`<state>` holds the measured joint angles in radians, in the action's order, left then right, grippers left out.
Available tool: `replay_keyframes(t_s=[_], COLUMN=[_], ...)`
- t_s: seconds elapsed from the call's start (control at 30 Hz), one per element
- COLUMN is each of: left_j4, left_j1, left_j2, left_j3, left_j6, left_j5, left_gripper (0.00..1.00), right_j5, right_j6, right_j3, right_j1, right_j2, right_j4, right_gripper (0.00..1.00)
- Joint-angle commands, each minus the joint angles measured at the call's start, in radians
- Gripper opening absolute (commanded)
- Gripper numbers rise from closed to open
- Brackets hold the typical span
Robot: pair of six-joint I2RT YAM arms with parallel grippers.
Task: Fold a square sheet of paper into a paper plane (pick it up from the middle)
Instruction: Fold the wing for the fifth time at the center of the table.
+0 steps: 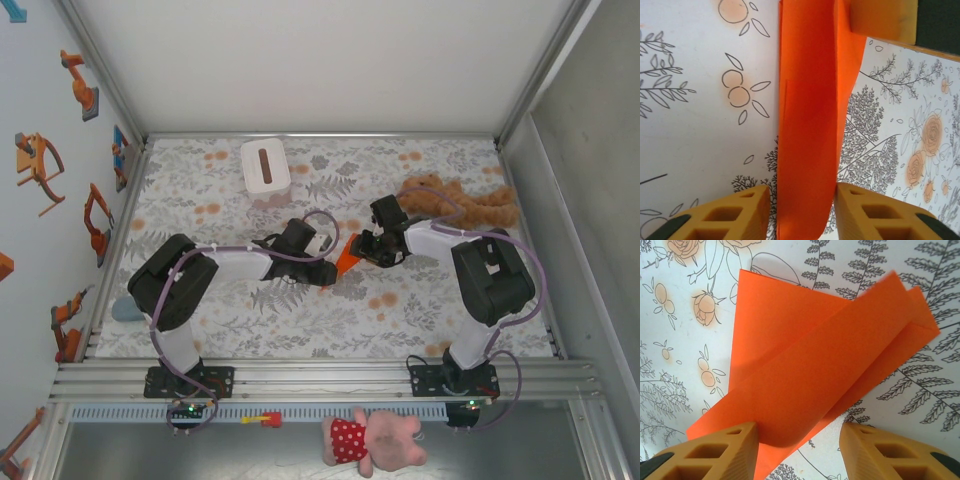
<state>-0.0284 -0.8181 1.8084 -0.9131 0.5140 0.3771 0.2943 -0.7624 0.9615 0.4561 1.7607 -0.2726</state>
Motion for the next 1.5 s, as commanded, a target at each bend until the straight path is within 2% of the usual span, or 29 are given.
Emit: replay_keyframes(t_s=[0.0, 0.23, 1.03, 1.47], left_j4=[0.025, 0.046, 0.116, 0.150], left_j1=[-0.004, -0.004, 0.004, 0.004], left_j2=[0.035, 0.038, 0.073, 0.099], left_j3=[-0.016, -0.023, -0.066, -0.082], left_j6=[-0.017, -0.012, 0.008, 0.011], left_j5=[-0.004, -0.017, -0.032, -0.045], left_gripper=[0.33, 0.24, 0.19, 0.16], right_j5=[-0.105, -0.109, -0.139, -0.122], right_j6=[-0.004, -0.003, 0.009, 0.025], right_j3=[-0.031, -0.027, -0.019, 0.005], right_j1=[-0.001, -0.002, -0.002, 0.000], right_j2=[0.086, 0.101, 0.139, 0.163], right_j4=[0.012, 0.008, -0.024, -0.033], right_gripper=[0.47, 0.46, 0.44, 0.46])
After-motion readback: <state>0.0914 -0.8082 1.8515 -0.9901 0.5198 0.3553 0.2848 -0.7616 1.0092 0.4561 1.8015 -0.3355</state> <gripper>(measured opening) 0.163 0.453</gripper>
